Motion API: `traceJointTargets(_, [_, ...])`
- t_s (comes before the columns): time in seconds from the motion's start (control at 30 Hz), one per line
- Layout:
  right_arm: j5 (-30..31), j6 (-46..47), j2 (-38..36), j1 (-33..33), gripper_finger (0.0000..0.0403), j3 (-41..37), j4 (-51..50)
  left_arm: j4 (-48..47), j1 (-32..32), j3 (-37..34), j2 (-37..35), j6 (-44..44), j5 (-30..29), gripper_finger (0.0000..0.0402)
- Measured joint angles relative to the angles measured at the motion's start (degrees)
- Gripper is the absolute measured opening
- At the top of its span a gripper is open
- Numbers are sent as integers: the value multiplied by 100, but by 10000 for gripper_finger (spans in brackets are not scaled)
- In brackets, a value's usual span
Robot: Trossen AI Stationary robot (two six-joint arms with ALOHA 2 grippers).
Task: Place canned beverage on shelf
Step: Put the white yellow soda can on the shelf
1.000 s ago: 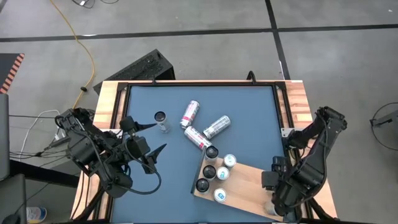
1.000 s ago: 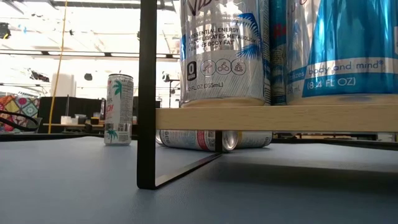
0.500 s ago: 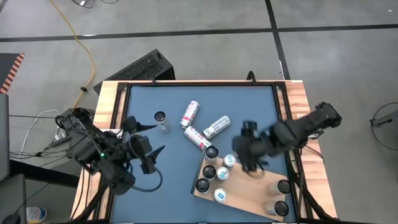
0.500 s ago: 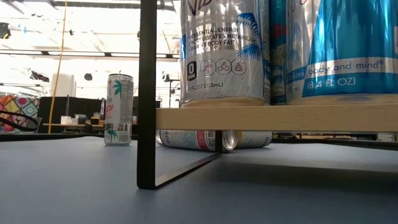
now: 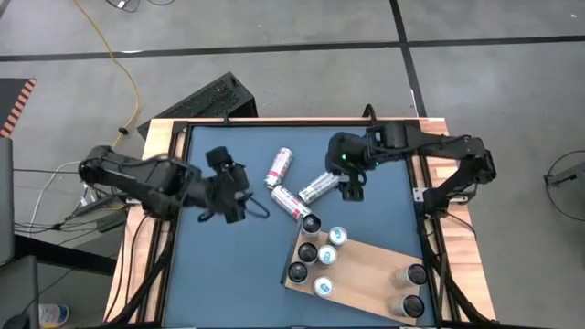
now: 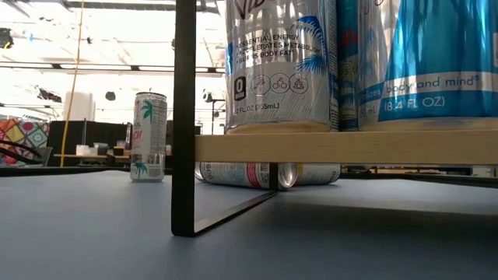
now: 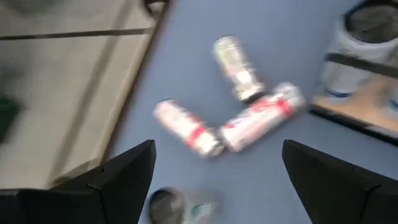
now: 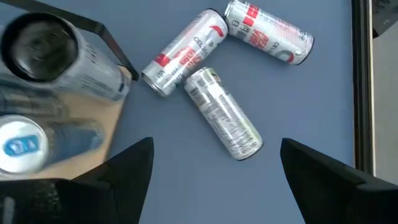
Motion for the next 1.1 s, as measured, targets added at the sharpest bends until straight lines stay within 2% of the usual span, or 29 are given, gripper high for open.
traceJointTargets(0.13, [-72, -414, 9, -388, 331, 0, 231, 1485, 551, -1248, -656, 687, 870, 336])
traceJointTargets(0.23, [-87, -637, 20, -670, 331, 0, 582, 2132, 882, -1868, -1083, 773, 973, 336])
traceJointTargets(0.37, [-160, -598, 20, -1104, 331, 0, 1261, 2491, 1149, -2418, -1452, 585, 1193, 336])
traceJointTargets(0.47, [-206, -606, 17, -1341, 331, -104, 1603, 2591, 1186, -2682, -1659, 577, 1274, 336])
traceJointTargets(0.6, [-691, -642, 18, -1596, 331, -331, 1840, 2618, 1188, -2946, -1746, 567, 1267, 336])
traceJointTargets(0.93, [-1087, -1066, 26, -1809, 331, -1669, 2929, 2792, 1188, -3201, -1749, 836, 1276, 336])
traceJointTargets(1.1, [-1101, -1533, 20, -1813, 331, -2233, 3189, 2873, 1188, -3201, -1749, 810, 1664, 336])
